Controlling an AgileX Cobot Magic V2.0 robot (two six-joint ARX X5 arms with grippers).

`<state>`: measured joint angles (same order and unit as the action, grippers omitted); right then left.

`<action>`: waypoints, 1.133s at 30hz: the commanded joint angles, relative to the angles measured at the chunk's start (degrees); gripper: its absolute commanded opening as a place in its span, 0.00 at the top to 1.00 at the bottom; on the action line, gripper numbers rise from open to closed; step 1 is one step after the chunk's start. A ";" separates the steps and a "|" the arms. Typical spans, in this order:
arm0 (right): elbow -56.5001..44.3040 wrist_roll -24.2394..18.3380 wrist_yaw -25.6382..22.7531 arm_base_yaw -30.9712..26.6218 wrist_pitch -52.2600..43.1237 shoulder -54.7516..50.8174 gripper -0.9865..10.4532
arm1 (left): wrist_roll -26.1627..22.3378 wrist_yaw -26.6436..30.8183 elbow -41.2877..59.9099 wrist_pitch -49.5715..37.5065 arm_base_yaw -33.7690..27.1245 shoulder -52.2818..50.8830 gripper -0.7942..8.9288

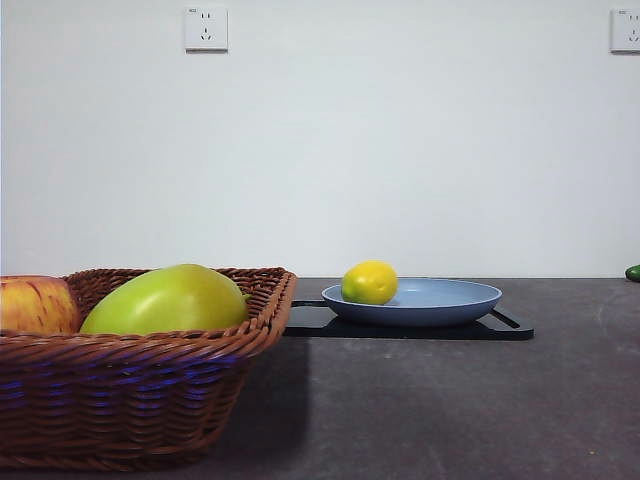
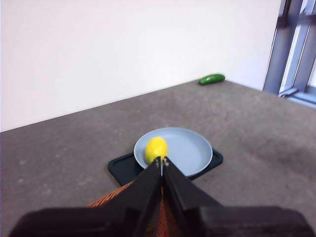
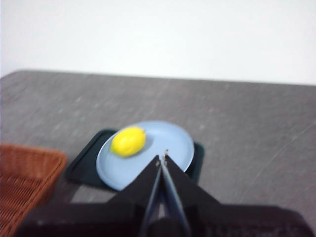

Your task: Take the lemon from the basket,put the lemon in the plate,hand out the plate

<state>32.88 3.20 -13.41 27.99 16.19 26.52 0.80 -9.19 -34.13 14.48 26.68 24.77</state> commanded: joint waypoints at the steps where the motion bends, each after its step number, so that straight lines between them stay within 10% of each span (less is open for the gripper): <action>1: 0.48 0.39 -1.18 0.15 -0.81 0.28 0.91 | 1.60 0.13 -0.39 -0.24 0.24 0.44 0.91; 15: 0.48 0.35 -3.65 0.15 -1.11 0.31 0.91 | 1.27 0.00 -0.39 0.61 0.39 0.13 0.91; 17: 0.48 0.35 -3.65 0.15 -1.11 0.31 0.91 | -4.42 3.06 -0.39 2.56 -0.48 -2.54 0.91; 22: 0.48 0.35 -3.67 0.15 -1.14 0.31 0.91 | -8.22 10.78 1.49 10.29 -7.10 -11.82 0.91; 34: 0.48 0.35 -3.63 0.15 -1.14 0.31 0.91 | -6.23 13.20 24.96 -2.60 -24.52 -23.08 0.91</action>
<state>32.88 3.22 -16.73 27.99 15.77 26.63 -6.26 4.14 -10.09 12.95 2.44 1.93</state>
